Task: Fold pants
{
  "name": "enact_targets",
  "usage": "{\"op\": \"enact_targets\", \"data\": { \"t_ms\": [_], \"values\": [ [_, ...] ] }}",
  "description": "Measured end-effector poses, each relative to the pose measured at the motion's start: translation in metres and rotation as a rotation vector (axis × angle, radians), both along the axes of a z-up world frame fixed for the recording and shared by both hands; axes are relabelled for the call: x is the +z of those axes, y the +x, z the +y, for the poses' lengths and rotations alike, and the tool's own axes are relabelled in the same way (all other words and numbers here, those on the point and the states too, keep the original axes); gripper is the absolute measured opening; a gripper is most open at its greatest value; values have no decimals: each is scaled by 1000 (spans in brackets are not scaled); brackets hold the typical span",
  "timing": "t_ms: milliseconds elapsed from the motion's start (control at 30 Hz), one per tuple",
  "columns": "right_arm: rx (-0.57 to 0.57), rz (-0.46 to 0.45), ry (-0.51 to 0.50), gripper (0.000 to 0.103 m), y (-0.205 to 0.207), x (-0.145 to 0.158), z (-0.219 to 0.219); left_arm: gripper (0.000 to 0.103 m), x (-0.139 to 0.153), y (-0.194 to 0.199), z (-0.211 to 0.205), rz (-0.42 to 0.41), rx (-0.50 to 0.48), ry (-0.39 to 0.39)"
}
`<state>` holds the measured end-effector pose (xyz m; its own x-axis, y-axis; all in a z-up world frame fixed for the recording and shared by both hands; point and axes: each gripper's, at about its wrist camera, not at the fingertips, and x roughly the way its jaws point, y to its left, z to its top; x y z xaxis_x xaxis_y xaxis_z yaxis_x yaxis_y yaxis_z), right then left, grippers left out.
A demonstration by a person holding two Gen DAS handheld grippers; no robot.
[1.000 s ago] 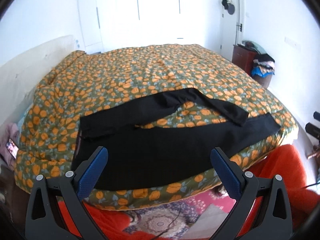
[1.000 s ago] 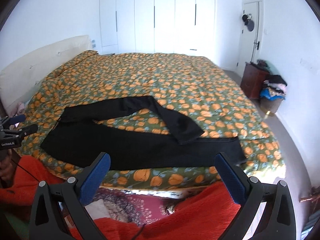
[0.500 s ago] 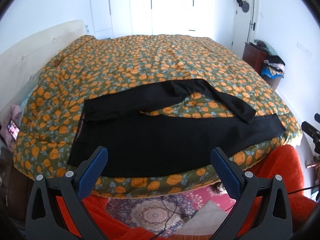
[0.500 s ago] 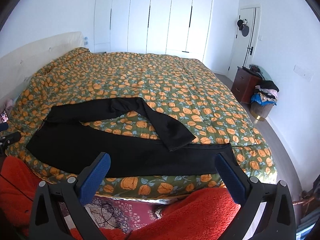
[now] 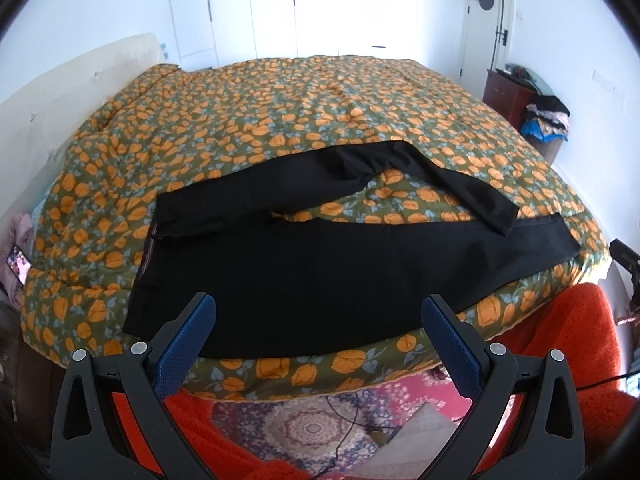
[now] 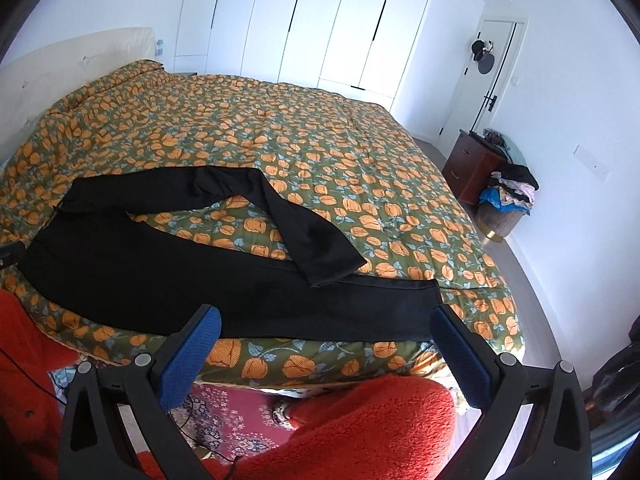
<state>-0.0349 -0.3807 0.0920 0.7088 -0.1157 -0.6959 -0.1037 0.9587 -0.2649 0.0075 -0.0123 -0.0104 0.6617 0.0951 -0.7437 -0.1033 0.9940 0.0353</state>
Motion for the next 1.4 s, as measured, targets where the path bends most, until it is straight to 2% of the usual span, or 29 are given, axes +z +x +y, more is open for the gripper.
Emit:
{"op": "enact_targets", "data": {
  "t_ms": [467, 1400],
  "values": [
    [-16, 19, -40, 103, 6, -11, -7, 102, -9, 7, -8, 25, -14, 35],
    [3, 86, -17, 103, 21, -28, -6, 102, -21, 14, -10, 68, -6, 35]
  ]
}}
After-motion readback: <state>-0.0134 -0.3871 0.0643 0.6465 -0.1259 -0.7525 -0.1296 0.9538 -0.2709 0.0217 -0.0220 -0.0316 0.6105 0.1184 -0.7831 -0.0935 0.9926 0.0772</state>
